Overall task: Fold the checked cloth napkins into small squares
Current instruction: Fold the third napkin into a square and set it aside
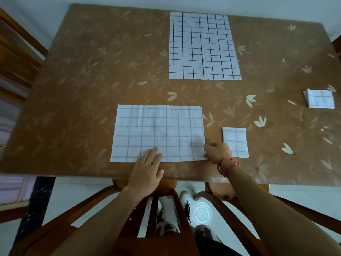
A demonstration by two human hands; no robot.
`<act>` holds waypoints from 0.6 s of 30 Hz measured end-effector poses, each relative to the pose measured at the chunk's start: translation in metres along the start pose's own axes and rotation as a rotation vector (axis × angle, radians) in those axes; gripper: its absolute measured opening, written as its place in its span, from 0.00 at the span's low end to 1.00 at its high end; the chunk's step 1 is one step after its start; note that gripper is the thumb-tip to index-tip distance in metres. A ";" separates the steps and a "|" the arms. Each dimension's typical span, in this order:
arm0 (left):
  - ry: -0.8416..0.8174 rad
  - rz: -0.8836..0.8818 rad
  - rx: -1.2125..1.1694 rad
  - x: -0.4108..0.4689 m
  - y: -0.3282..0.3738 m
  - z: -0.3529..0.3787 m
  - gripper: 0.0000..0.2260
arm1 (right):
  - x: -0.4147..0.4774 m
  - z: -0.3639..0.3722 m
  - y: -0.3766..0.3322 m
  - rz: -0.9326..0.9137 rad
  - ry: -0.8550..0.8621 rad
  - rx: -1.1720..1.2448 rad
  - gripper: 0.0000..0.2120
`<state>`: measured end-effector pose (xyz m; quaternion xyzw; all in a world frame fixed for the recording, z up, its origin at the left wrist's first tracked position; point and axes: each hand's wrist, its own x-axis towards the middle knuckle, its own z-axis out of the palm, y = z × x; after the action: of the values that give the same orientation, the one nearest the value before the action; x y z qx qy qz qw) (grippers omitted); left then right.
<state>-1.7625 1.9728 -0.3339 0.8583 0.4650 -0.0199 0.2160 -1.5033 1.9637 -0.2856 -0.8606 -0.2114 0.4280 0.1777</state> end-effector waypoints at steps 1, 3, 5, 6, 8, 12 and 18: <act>0.002 -0.001 0.001 0.000 0.000 0.001 0.25 | 0.002 0.001 0.000 0.007 -0.003 0.021 0.09; 0.003 -0.007 -0.005 0.000 0.001 0.001 0.25 | 0.007 0.002 0.000 0.015 -0.003 0.072 0.05; -0.002 -0.015 -0.005 -0.001 0.001 0.002 0.26 | 0.010 0.002 -0.001 0.030 0.002 0.127 0.07; -0.003 -0.017 -0.007 -0.001 0.001 0.003 0.26 | 0.012 0.002 -0.001 0.035 0.004 0.146 0.10; 0.001 -0.021 -0.015 -0.001 0.001 0.002 0.26 | 0.018 0.001 0.001 0.036 0.008 0.176 0.15; -0.003 -0.022 -0.016 -0.001 0.002 0.001 0.25 | 0.024 0.000 0.003 0.054 -0.014 0.263 0.23; 0.005 -0.035 -0.038 -0.001 0.005 -0.002 0.24 | 0.014 0.005 -0.011 -0.093 -0.036 0.129 0.15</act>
<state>-1.7592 1.9708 -0.3304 0.8459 0.4807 -0.0128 0.2308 -1.5017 1.9813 -0.2924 -0.8288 -0.2262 0.4473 0.2489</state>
